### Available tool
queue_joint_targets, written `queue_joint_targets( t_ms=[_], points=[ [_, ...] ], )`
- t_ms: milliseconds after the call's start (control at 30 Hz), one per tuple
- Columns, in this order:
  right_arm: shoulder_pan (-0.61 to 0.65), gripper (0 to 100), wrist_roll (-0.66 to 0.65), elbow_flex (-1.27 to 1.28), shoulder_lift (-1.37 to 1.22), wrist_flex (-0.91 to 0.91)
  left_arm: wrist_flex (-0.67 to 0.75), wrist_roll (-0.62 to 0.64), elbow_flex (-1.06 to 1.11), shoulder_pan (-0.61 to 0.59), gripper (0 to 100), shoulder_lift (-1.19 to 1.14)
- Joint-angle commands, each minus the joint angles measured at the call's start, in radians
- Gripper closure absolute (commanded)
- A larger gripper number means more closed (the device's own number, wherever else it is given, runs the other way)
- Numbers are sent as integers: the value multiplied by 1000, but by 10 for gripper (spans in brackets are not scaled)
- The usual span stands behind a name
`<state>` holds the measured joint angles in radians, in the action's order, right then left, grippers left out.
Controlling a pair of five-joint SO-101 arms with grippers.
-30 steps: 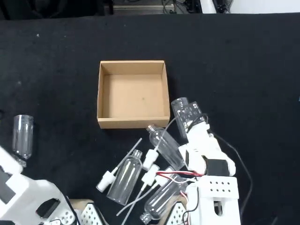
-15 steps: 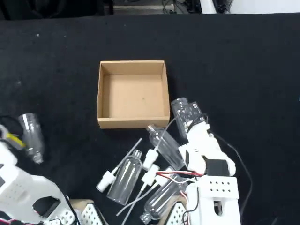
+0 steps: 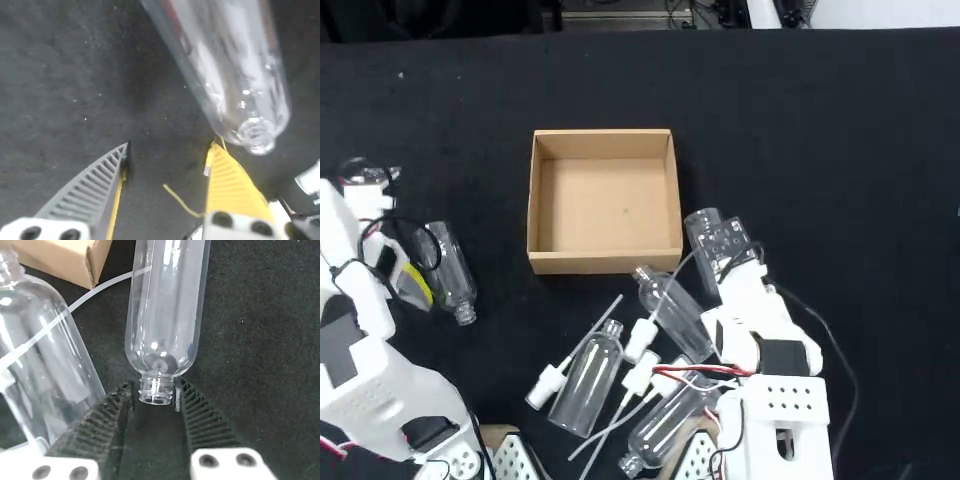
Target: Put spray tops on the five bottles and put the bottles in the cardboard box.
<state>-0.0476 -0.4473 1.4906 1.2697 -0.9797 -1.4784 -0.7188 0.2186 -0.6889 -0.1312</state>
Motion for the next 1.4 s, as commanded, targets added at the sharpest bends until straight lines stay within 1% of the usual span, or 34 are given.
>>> queue_joint_targets(
  t_ms=[0, 67, 133, 233, 300, 400, 467, 567, 633, 700, 867, 1000, 1133, 1267, 1367],
  points=[
    [15, 881, 0, -4, 16, 17, -181, 15, -289, 25, 777, 18],
    [15, 881, -2, -4, 16, 18, -239, 49, -417, 58, 777, 8],
    [15, 881, -3, -4, 16, 18, -233, 129, -481, 104, 774, 6],
    [15, 881, -2, -4, 16, 17, -129, 233, -469, 197, 773, 6],
    [15, 881, -2, -4, 16, 17, -41, 281, -426, 234, 772, 6],
    [15, 881, -2, -4, 16, 15, 110, 322, -326, 248, 772, 6],
    [15, 881, -2, -4, 16, 15, 215, 324, -249, 240, 772, 6],
    [15, 881, -2, -4, 16, 15, 324, 322, -154, 186, 772, 6],
    [15, 881, -2, -4, 16, 15, 351, 318, -128, 128, 772, 8],
    [15, 881, -2, -4, 16, 15, 358, 315, -128, 71, 772, 8],
    [15, 881, -2, -4, 16, 15, 359, 173, -90, -59, 772, 6],
    [15, 881, -2, -4, 16, 15, 353, 98, -87, -151, 772, 8],
    [15, 881, -2, -4, 16, 15, 358, 57, -90, -239, 772, 18],
    [15, 881, -2, -4, 16, 15, 311, 21, -177, -303, 772, 18],
    [15, 881, 0, -4, 16, 15, 176, -63, -282, -311, 773, 18]
  ],
)
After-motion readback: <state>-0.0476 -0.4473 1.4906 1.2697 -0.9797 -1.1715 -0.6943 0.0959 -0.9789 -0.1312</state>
